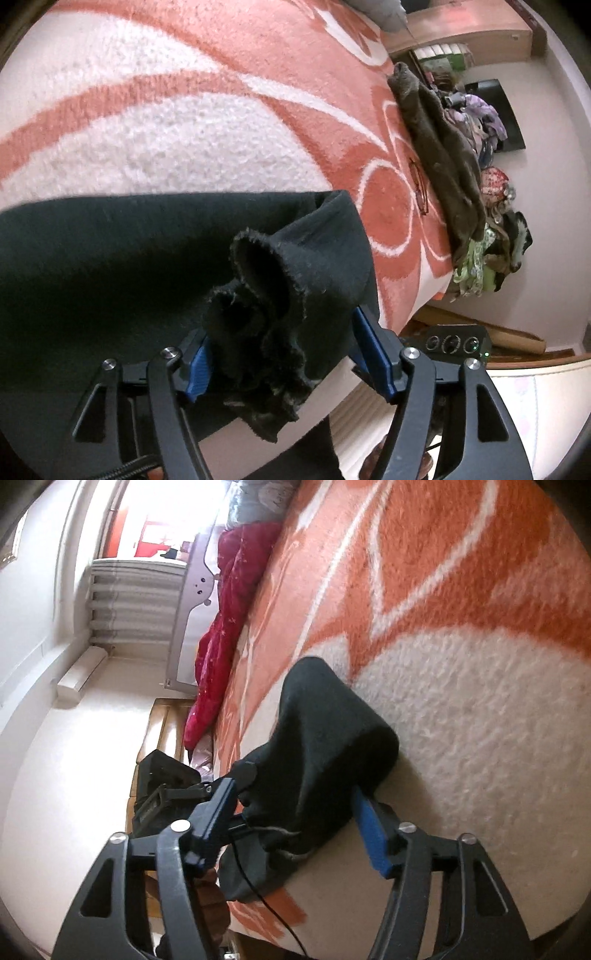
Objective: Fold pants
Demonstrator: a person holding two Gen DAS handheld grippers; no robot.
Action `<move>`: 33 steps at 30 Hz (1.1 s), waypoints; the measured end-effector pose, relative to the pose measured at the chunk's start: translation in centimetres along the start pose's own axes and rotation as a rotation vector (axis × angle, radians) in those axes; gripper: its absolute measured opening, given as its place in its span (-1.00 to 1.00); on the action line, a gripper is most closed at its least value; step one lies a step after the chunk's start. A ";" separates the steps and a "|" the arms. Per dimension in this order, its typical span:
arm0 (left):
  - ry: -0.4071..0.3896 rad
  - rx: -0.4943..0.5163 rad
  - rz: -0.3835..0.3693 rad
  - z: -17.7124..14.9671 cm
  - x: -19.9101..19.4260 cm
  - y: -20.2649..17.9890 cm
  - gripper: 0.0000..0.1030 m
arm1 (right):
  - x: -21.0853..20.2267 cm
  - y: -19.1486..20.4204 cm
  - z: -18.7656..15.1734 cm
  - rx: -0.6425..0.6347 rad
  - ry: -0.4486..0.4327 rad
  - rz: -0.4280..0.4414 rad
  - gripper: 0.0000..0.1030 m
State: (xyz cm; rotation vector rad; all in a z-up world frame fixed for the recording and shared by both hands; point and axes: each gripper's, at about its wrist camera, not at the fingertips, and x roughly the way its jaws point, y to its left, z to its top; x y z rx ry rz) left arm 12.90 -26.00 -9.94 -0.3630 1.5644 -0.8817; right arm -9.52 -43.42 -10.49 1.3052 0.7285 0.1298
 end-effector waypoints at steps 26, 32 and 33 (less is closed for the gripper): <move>-0.180 -0.095 0.023 -4.5 -9.0 7.6 -0.20 | 3.2 3.4 -3.3 -0.143 0.241 -0.090 -0.71; -0.288 0.005 0.004 -4.2 -11.5 3.5 0.29 | -0.4 8.8 -1.0 -0.409 0.057 -0.070 -0.71; -0.280 0.012 0.011 -4.0 -11.0 3.0 0.29 | 0.3 9.2 -0.6 -0.427 0.054 -0.068 -0.71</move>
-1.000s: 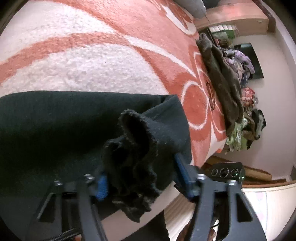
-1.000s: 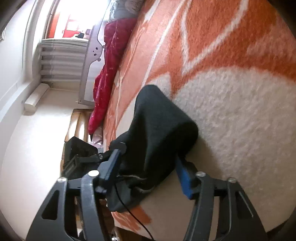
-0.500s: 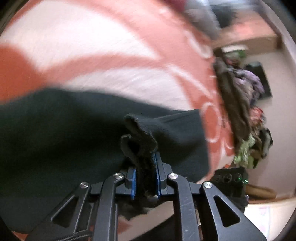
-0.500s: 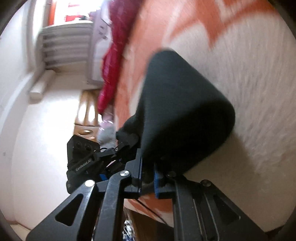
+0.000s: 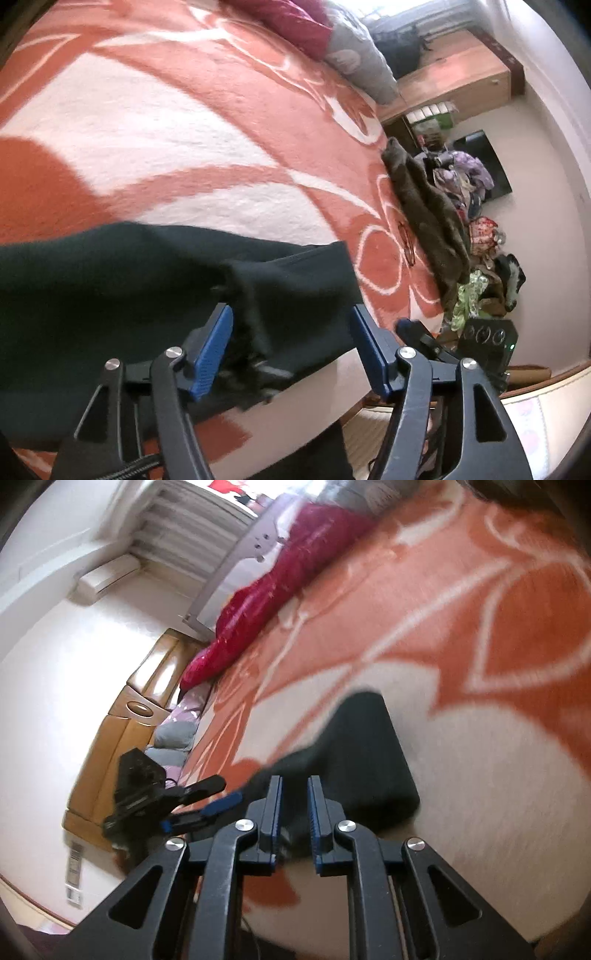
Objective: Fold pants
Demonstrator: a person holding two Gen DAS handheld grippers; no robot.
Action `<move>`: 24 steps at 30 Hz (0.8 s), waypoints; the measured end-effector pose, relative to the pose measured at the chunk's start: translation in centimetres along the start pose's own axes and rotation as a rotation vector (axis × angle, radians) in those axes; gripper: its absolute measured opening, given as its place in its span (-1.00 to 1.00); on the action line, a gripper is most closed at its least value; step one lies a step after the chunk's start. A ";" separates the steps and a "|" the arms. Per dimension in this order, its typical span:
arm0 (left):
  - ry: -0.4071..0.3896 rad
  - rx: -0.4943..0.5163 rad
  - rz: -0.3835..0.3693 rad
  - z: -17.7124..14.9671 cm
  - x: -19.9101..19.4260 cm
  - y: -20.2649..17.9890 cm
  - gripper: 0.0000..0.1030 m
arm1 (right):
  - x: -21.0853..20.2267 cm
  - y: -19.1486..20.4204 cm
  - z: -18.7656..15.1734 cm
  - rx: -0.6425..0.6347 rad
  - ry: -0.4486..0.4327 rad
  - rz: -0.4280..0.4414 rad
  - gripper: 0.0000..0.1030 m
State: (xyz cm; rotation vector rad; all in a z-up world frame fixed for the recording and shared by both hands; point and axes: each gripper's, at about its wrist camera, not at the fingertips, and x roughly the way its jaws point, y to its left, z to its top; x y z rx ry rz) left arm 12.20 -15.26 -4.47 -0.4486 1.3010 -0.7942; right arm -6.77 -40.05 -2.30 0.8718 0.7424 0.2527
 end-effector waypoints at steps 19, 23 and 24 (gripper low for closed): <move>-0.016 0.151 0.265 -0.8 4.3 -2.6 0.35 | 4.6 -2.2 3.6 -0.123 -0.002 -0.119 -0.75; 0.019 0.189 0.409 -1.0 7.3 -2.0 0.31 | 8.1 -4.9 3.5 -0.087 0.095 -0.199 -0.76; 0.016 0.198 0.427 -0.9 7.7 -1.9 0.32 | 9.0 -5.8 3.3 -0.080 0.118 -0.194 -0.77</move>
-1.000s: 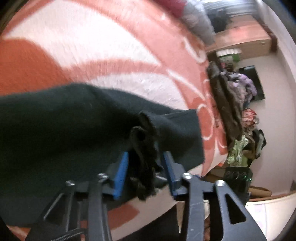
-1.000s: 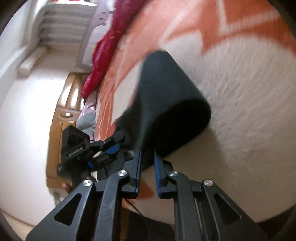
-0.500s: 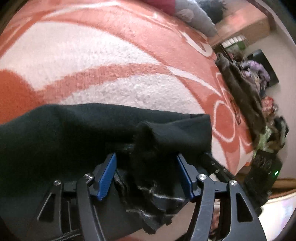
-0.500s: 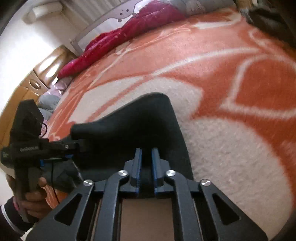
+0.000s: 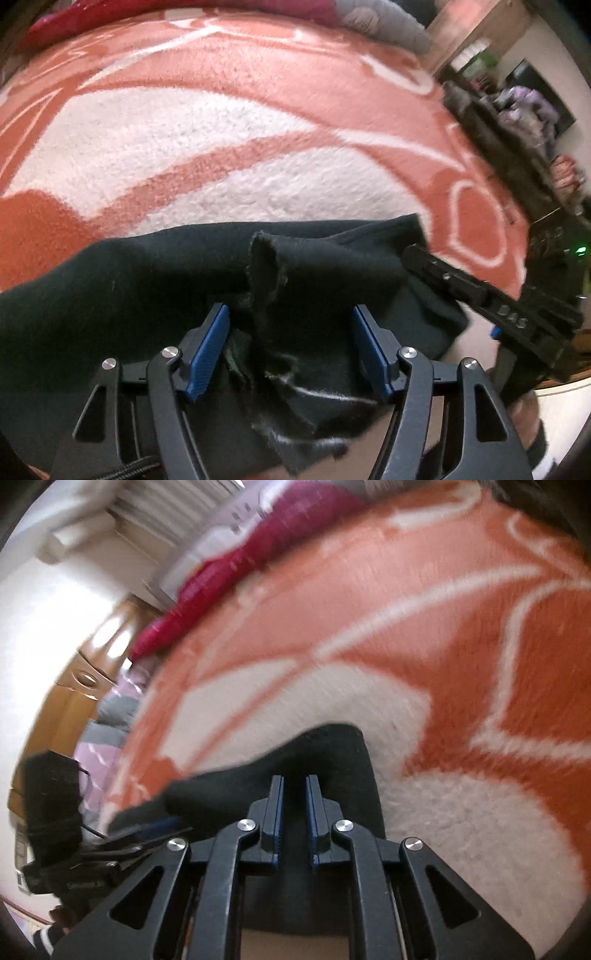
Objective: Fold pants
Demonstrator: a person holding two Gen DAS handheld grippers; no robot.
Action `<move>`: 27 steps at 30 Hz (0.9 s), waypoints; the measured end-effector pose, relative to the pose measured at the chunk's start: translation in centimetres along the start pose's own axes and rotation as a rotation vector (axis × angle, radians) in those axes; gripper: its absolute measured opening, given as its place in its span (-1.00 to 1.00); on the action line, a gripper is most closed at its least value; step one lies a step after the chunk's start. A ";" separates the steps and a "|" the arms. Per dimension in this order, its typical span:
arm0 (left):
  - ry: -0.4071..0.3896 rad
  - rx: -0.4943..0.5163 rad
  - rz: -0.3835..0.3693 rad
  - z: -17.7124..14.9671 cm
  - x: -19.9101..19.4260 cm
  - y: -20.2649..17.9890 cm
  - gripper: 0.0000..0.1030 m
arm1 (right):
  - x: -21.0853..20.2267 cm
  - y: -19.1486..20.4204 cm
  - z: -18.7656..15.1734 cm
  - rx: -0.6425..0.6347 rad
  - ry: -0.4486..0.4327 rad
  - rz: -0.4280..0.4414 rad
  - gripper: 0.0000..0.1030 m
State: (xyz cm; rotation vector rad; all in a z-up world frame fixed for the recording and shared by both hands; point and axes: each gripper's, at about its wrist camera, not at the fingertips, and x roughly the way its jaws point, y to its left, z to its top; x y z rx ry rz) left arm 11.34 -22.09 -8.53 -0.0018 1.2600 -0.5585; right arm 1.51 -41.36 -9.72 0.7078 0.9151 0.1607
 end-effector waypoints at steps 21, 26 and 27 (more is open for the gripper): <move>-0.039 -0.010 0.087 -3.1 -1.0 -0.6 0.62 | -4.4 1.5 -3.5 -0.052 -0.061 -0.052 0.22; -0.042 -0.024 0.081 -3.5 -1.6 0.1 0.62 | -4.4 1.1 -3.3 0.004 -0.065 -0.020 0.24; -0.043 -0.023 0.080 -3.6 -1.8 0.2 0.62 | -4.4 0.9 -3.3 0.017 -0.066 -0.010 0.24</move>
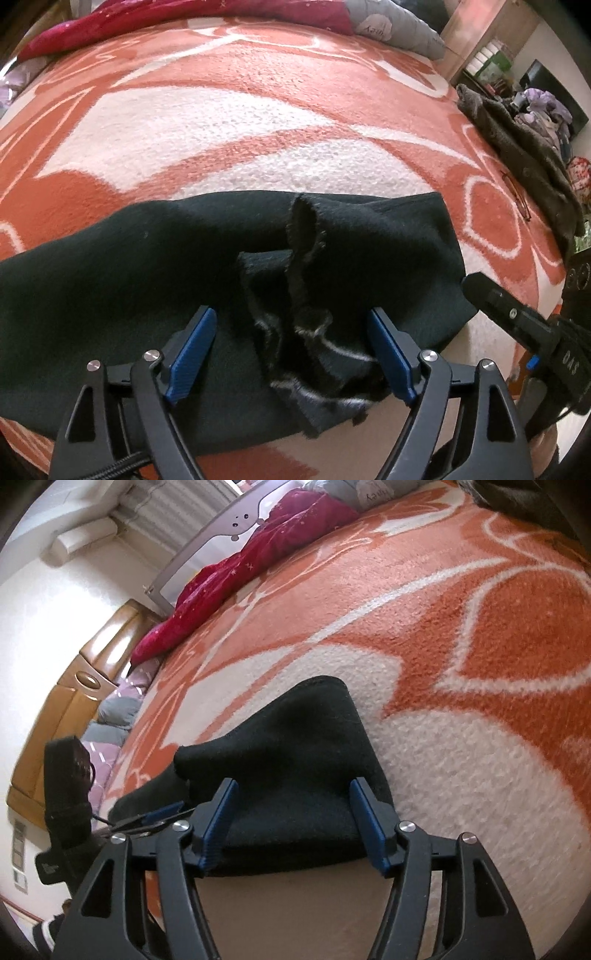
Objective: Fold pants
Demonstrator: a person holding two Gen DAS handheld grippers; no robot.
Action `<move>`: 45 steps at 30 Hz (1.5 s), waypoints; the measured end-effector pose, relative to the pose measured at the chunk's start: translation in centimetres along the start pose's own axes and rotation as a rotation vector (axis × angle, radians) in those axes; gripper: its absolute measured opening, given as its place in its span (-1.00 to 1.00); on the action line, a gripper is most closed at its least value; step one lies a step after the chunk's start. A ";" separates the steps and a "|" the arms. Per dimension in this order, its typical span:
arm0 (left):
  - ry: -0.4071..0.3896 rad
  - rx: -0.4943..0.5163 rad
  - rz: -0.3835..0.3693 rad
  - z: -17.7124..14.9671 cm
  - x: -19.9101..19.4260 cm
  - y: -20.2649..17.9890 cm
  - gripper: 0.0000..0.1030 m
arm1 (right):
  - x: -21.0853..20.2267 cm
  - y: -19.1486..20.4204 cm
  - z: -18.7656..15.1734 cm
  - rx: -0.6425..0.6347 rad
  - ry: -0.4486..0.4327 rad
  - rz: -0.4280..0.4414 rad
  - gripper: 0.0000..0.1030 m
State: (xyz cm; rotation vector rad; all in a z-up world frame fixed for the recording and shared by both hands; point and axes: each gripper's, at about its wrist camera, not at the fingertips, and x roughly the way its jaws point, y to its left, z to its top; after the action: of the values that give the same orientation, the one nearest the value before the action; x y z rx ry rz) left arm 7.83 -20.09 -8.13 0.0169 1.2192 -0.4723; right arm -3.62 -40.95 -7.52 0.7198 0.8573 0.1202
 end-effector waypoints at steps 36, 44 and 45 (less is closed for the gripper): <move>-0.105 -0.729 -0.140 -8.8 -11.9 37.9 0.62 | 11.8 28.7 -13.2 -0.807 0.240 -0.044 0.46; -0.016 -0.670 -0.243 -4.8 -9.1 39.1 0.62 | 14.0 32.3 -18.6 -1.049 0.209 -0.121 0.46; 0.000 -0.664 -0.258 -4.3 -8.7 39.2 0.62 | 14.3 32.7 -19.3 -1.085 0.196 -0.142 0.46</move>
State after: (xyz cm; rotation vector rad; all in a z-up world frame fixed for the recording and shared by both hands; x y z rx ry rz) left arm 15.76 19.44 -11.05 -0.7128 1.3354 -0.2689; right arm -2.28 -0.52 -4.85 -0.3749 0.8765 0.4877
